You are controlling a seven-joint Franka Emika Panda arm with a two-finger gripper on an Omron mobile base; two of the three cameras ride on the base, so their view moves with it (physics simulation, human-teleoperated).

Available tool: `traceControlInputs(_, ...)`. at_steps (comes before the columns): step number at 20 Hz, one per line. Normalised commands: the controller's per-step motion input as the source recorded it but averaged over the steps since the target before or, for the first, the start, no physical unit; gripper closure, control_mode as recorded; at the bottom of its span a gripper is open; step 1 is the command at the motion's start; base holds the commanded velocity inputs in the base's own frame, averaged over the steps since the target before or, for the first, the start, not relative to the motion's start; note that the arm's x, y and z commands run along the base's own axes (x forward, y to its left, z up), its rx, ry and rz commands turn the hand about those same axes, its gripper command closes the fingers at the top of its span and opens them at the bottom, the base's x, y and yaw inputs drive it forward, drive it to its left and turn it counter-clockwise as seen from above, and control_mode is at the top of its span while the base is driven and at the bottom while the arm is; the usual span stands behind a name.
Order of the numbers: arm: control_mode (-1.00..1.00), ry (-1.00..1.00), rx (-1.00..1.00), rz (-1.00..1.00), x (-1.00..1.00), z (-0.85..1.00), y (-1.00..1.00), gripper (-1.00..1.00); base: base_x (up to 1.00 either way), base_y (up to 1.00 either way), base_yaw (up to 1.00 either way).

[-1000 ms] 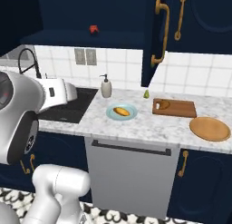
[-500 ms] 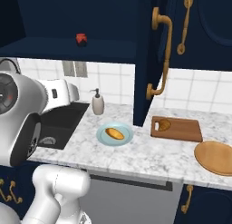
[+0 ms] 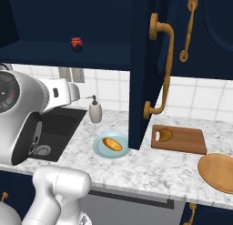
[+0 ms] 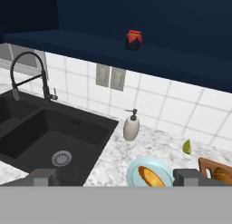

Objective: From the different types of pastries on the counter, select a croissant and place it on the cutting board. Then retrieve a jar of jam from the cabinet and place it alongside the croissant on the cutting board.

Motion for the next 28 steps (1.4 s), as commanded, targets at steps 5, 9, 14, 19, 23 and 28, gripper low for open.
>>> traceControlInputs(5,1.00,0.00,0.00,0.00,0.00,0.00,0.00,-1.00,0.32,0.02,0.00)
traceControlInputs(9,1.00,0.00,0.00,0.00,0.00,0.00,0.00,-1.00,0.00,0.00,0.00)
traceControlInputs(14,-1.00,0.00,0.00,0.00,0.00,0.00,0.00,-1.00,0.00,0.00,0.00)
traceControlInputs(19,-1.00,0.00,0.00,0.00,0.00,0.00,0.00,-1.00,0.00,0.00,0.00)
traceControlInputs(23,-1.00,0.00,-0.02,-0.03,0.14,-0.13,0.18,-1.00,0.00,0.00,0.00)
traceControlInputs(28,-1.00,-0.27,0.00,-0.09,0.83,-0.37,0.26,-1.00,0.00,0.00,0.00)
